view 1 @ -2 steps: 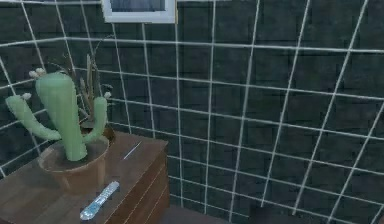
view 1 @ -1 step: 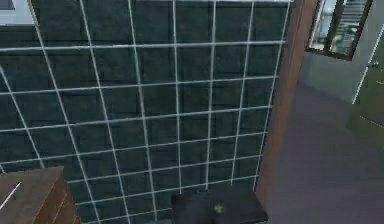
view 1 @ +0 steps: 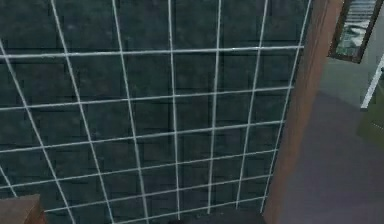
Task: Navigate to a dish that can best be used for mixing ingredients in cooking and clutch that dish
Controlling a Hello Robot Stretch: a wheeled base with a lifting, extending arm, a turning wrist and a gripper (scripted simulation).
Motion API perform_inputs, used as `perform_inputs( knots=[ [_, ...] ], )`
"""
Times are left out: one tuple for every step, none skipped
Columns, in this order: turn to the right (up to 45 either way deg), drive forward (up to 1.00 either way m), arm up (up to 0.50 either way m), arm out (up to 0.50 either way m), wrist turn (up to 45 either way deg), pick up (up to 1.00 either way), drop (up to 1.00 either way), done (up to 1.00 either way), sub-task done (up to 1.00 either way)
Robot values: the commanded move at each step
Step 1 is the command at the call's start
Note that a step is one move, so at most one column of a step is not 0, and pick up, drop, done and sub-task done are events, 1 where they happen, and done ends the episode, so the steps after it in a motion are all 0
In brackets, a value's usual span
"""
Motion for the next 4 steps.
perform_inputs(
  knots=[
    [45.0,0.0,0.0,0.0,0.0,0.0,0.0,0.0,0.0],
    [18.0,0.0,0.0,0.0,0.0,0.0,0.0,0.0,0.0],
    [0.0,0.8,0.0,0.0,0.0,0.0,0.0,0.0,0.0],
    [-33.0,0.0,0.0,0.0,0.0,0.0,0.0,0.0,0.0]
  ],
)
